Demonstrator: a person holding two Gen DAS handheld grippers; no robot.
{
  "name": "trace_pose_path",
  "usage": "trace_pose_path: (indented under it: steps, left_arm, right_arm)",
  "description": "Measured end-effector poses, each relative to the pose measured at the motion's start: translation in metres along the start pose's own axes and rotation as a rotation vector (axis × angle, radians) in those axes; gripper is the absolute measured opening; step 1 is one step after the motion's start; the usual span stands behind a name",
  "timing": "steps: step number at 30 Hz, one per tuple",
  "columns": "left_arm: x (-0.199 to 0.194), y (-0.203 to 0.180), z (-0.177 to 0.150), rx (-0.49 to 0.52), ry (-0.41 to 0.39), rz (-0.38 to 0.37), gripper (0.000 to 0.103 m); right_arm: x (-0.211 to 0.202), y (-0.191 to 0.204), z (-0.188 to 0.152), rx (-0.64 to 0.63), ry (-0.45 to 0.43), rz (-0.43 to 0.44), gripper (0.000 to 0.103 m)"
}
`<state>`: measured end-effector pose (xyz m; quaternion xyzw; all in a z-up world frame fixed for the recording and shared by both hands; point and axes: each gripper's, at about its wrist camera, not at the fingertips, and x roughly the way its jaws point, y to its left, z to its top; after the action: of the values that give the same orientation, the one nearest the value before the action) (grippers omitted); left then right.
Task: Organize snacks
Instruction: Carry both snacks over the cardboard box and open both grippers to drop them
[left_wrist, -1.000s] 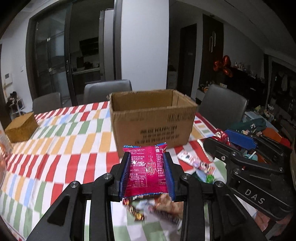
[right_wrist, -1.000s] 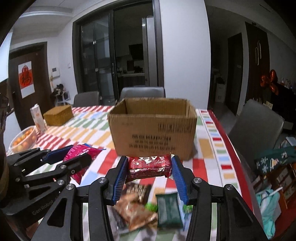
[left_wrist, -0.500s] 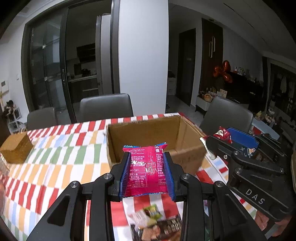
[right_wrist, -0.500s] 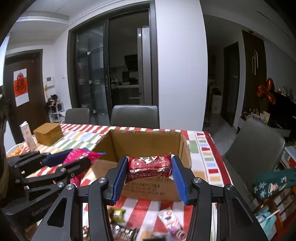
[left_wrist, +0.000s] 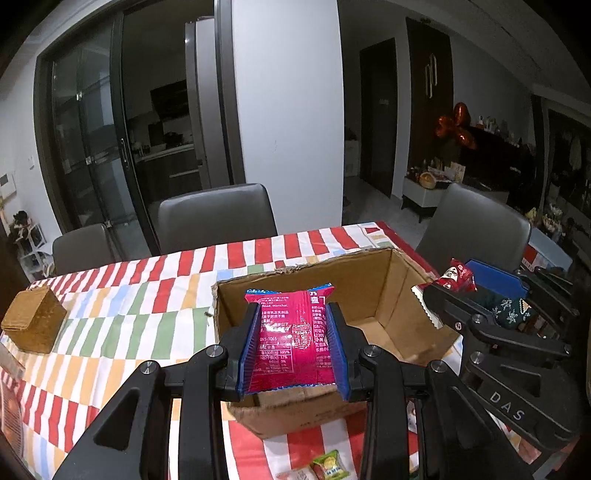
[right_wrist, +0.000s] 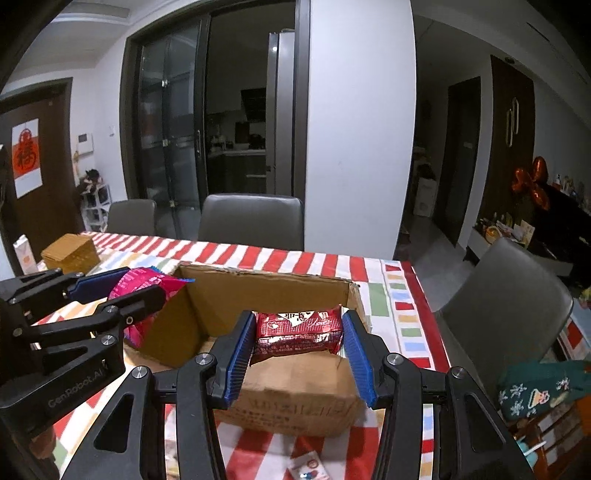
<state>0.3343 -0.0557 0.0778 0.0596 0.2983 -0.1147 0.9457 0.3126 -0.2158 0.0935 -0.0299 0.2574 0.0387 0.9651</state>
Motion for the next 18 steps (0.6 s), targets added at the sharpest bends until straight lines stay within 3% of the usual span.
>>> trace_pose_path:
  steps: [6,18]
  left_arm:
    - [-0.001,0.001,0.006,0.005,-0.003,0.029,0.047]
    - [-0.053,-0.009,-0.02,0.071,-0.058,0.086,0.069]
  right_arm:
    - [0.01,-0.006,0.008,0.022,0.015,-0.004,0.059]
    - [-0.036,-0.002,-0.011,0.011,-0.029,0.022,0.06]
